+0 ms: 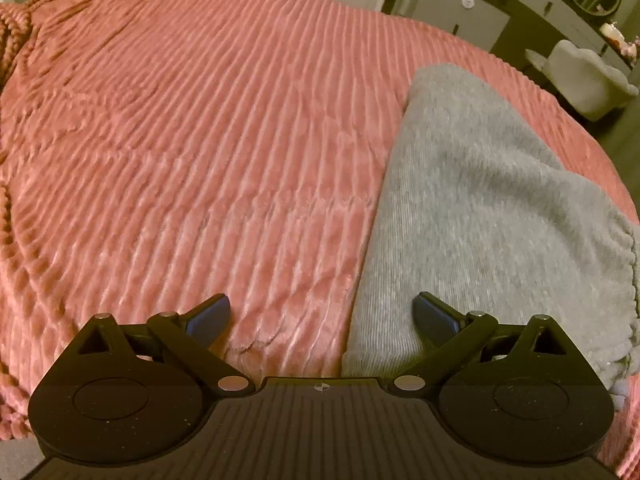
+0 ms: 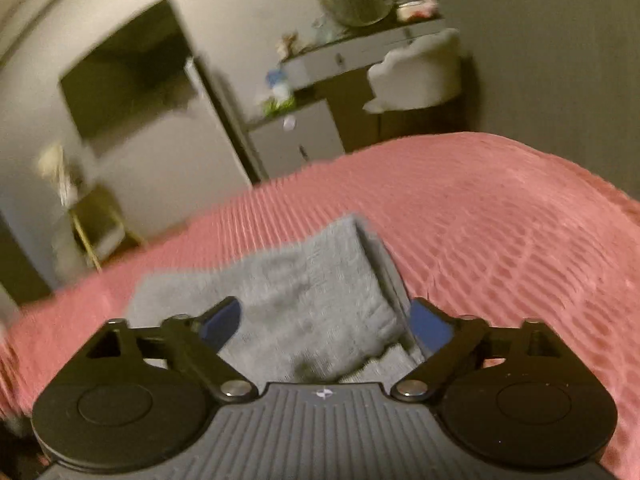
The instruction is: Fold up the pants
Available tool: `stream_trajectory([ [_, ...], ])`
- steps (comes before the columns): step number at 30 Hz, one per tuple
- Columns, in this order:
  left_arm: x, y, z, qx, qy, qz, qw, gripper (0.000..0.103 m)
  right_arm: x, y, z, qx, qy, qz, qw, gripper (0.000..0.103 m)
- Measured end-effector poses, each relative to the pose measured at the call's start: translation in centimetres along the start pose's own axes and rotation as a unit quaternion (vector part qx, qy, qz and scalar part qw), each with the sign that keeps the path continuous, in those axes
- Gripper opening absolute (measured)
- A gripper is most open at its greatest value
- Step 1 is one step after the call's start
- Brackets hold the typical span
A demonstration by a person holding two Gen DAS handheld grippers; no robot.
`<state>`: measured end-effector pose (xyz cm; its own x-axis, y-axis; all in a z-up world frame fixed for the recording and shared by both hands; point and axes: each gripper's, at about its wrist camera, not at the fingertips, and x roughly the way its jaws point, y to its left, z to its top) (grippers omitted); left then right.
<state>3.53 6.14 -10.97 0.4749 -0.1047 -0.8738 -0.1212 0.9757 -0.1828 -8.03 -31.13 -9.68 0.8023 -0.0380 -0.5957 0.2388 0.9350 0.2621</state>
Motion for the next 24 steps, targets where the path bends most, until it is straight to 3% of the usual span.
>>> stream_trajectory([
  [2, 0.0, 0.4, 0.0, -0.006, 0.003, -0.008, 0.9999, 0.101, 2.0, 0.2, -0.7, -0.026, 0.054, -0.075, 0.995, 0.098],
  [3, 0.0, 0.6, 0.0, -0.01, 0.005, -0.011, 0.9999, 0.101, 2.3, -0.4, -0.8, -0.013, 0.065, -0.076, 0.995, 0.099],
  [6, 0.1, 0.9, 0.1, -0.018, 0.009, -0.014, 0.9997, 0.101, 0.8, -1.6, 0.0, 0.059, 0.034, -0.037, 0.997, 0.099],
  [9, -0.4, 0.4, 1.0, -0.001, -0.002, -0.018, 0.9998, 0.101, -0.3, -1.2, 0.6, 0.035, -0.013, -0.044, 0.998, 0.101],
  [12, -1.3, -1.1, 3.1, 0.035, -0.04, -0.02, 0.9984, 0.101, 1.5, -1.1, -0.2, 0.019, 0.03, -0.053, 0.998, 0.101],
  [15, -1.7, -3.1, 5.7, 0.062, -0.067, -0.024, 0.9955, 0.101, 3.9, -1.5, -1.1, 0.041, 0.074, -0.047, 0.995, 0.101],
  [19, -0.1, -6.7, 8.0, 0.111, -0.073, 0.002, 0.9911, 0.101, 4.7, -1.8, -1.2, 0.052, 0.078, -0.035, 0.995, 0.101],
  [24, 1.5, -11.9, 8.3, 0.206, -0.063, -0.028, 0.9762, 0.101, 5.4, -2.7, -1.6, 0.06, 0.075, -0.023, 0.995, 0.101],
])
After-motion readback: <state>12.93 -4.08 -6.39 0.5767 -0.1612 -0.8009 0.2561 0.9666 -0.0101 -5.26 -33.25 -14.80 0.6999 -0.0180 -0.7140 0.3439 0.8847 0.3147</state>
